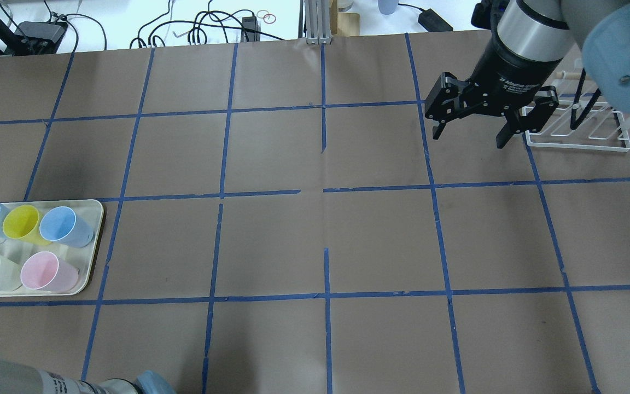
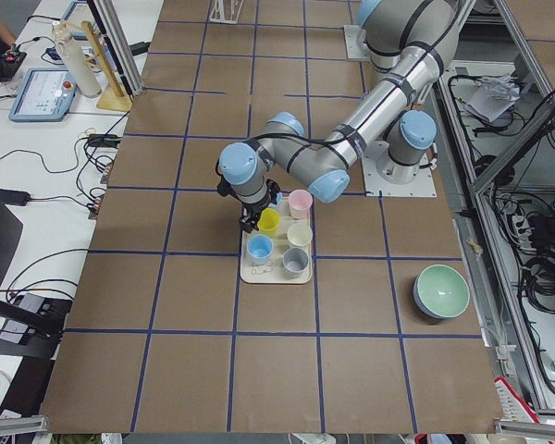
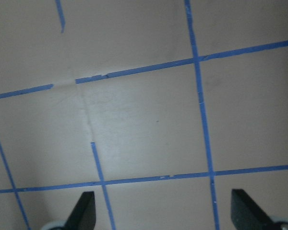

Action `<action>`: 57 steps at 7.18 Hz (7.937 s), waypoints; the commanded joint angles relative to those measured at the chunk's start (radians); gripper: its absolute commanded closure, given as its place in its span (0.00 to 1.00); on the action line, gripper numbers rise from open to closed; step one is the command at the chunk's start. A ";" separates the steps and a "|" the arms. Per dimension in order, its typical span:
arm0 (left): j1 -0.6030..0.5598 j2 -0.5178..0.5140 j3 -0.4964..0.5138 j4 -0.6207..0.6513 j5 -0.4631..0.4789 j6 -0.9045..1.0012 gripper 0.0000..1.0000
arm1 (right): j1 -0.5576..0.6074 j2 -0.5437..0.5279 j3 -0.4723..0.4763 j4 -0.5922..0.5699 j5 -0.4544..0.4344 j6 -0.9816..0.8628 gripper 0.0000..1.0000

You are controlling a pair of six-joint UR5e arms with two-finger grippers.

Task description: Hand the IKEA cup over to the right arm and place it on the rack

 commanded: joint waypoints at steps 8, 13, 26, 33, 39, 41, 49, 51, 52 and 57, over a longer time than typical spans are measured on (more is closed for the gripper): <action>-0.059 -0.023 -0.079 0.202 0.017 0.018 0.00 | -0.054 0.016 0.009 -0.003 1.135 -0.024 0.00; -0.058 -0.077 -0.081 0.232 0.023 0.012 0.03 | -0.065 0.057 0.164 -0.010 1.346 -0.189 0.00; -0.053 -0.091 -0.070 0.212 0.015 0.013 1.00 | -0.065 0.082 0.162 -0.014 1.398 -0.211 0.00; -0.104 0.161 0.097 -0.359 -0.175 -0.037 1.00 | -0.102 0.083 0.162 -0.016 1.403 -0.211 0.00; -0.324 0.244 0.109 -0.852 -0.957 -0.457 1.00 | -0.114 0.069 0.162 -0.014 1.289 -0.321 0.00; -0.418 0.276 0.099 -0.933 -1.212 -0.567 1.00 | -0.109 0.071 0.164 -0.013 1.301 -0.323 0.00; -0.624 0.318 0.019 -0.920 -1.480 -0.732 1.00 | -0.093 0.063 0.164 -0.002 1.442 -0.176 0.00; -0.629 0.319 0.019 -0.920 -1.482 -0.732 1.00 | -0.057 0.066 0.161 -0.010 1.442 -0.173 0.00; -0.630 0.319 0.017 -0.919 -1.482 -0.731 1.00 | -0.057 0.066 0.161 0.000 1.442 -0.171 0.00; -0.630 0.321 -0.001 -0.914 -1.482 -0.726 1.00 | -0.056 0.043 0.164 0.004 1.436 -0.079 0.11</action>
